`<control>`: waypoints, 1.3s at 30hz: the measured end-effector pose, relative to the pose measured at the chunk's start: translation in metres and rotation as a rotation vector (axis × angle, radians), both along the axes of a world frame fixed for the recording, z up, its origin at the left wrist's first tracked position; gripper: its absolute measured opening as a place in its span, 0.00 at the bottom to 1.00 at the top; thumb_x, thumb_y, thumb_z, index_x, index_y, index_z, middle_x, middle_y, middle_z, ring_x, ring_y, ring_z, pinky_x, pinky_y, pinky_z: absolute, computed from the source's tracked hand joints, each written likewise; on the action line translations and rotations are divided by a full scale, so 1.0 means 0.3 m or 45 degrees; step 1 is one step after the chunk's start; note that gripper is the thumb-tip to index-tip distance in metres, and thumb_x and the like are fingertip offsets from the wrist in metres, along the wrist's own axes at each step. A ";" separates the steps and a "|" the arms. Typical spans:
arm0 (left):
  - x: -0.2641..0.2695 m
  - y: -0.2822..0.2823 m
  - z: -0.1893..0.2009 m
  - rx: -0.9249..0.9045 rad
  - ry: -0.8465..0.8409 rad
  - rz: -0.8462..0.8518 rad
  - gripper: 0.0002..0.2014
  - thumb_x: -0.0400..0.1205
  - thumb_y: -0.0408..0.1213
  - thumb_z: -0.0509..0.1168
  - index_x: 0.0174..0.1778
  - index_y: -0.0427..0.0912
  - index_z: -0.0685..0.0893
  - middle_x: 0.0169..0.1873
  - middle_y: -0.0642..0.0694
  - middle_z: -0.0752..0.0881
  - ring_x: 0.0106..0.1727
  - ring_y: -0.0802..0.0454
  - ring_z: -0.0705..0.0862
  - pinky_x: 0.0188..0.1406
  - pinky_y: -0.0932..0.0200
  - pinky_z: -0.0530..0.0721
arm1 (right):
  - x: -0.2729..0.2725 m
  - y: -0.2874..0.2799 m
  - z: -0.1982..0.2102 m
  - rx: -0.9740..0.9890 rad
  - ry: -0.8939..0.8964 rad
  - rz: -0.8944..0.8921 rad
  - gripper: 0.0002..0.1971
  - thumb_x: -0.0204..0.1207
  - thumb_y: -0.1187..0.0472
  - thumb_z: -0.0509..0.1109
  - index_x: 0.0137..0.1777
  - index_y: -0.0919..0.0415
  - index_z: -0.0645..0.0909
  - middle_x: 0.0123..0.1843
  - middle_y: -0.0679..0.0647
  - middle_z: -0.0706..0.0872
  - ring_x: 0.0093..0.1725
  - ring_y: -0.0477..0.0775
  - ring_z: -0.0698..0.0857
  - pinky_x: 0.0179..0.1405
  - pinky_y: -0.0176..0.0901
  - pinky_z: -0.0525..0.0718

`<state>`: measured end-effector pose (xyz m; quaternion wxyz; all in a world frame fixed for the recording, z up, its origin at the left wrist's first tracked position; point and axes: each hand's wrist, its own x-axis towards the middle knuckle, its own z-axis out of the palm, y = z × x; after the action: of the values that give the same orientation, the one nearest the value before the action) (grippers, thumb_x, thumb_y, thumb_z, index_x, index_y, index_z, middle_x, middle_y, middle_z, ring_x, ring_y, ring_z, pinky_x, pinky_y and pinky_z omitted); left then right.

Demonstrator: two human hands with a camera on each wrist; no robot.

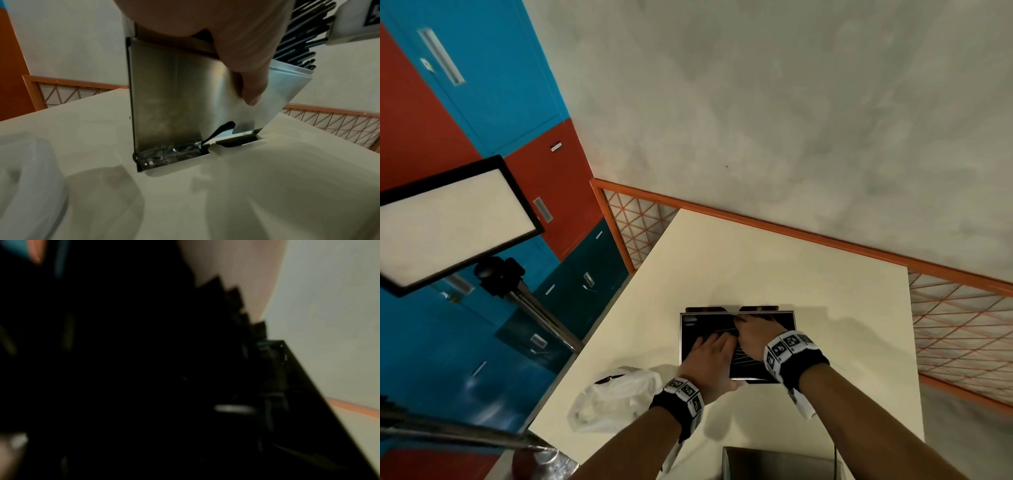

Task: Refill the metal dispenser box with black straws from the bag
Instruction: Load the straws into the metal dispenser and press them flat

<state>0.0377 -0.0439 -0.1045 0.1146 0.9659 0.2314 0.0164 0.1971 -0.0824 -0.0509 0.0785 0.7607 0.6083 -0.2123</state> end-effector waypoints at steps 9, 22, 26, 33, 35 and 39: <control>0.002 0.002 0.014 -0.056 -0.009 -0.005 0.35 0.70 0.61 0.72 0.68 0.47 0.72 0.64 0.50 0.77 0.66 0.46 0.76 0.67 0.46 0.75 | 0.023 0.005 -0.008 -0.082 0.012 -0.112 0.20 0.83 0.57 0.53 0.70 0.63 0.74 0.68 0.61 0.81 0.62 0.64 0.83 0.58 0.55 0.80; 0.010 0.008 0.007 0.011 -0.079 0.078 0.51 0.66 0.70 0.67 0.80 0.44 0.63 0.82 0.44 0.66 0.85 0.43 0.61 0.86 0.38 0.54 | 0.038 -0.009 0.009 0.012 0.054 0.028 0.20 0.85 0.49 0.50 0.66 0.54 0.78 0.66 0.51 0.81 0.68 0.55 0.79 0.66 0.61 0.73; 0.016 0.010 0.021 -0.008 0.036 0.112 0.56 0.63 0.74 0.65 0.83 0.45 0.58 0.73 0.46 0.74 0.74 0.42 0.72 0.81 0.40 0.64 | 0.038 -0.023 0.014 0.047 0.056 0.023 0.20 0.86 0.50 0.51 0.66 0.55 0.79 0.66 0.51 0.82 0.68 0.55 0.79 0.66 0.56 0.75; 0.011 0.007 0.027 0.030 -0.030 0.110 0.46 0.62 0.71 0.65 0.73 0.48 0.71 0.63 0.51 0.80 0.64 0.46 0.79 0.70 0.44 0.74 | 0.015 0.003 0.034 -0.085 0.032 -0.194 0.23 0.81 0.45 0.48 0.72 0.48 0.72 0.69 0.52 0.81 0.67 0.59 0.80 0.66 0.61 0.75; 0.007 -0.001 0.029 0.034 -0.043 0.108 0.44 0.63 0.70 0.65 0.71 0.47 0.73 0.61 0.51 0.81 0.62 0.46 0.80 0.67 0.44 0.75 | 0.019 0.006 0.019 -0.133 0.036 -0.173 0.24 0.82 0.44 0.44 0.69 0.49 0.73 0.69 0.53 0.80 0.67 0.60 0.80 0.65 0.62 0.76; -0.008 -0.030 0.017 0.047 -0.057 0.112 0.42 0.65 0.70 0.64 0.70 0.46 0.73 0.59 0.50 0.83 0.60 0.46 0.81 0.64 0.43 0.77 | 0.022 0.001 -0.007 -0.154 0.061 -0.138 0.20 0.88 0.53 0.47 0.70 0.59 0.73 0.72 0.59 0.77 0.68 0.66 0.79 0.66 0.61 0.78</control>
<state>0.0353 -0.0528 -0.0995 0.1009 0.9562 0.2705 0.0473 0.2037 -0.0821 -0.0529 0.0981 0.7811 0.5542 -0.2705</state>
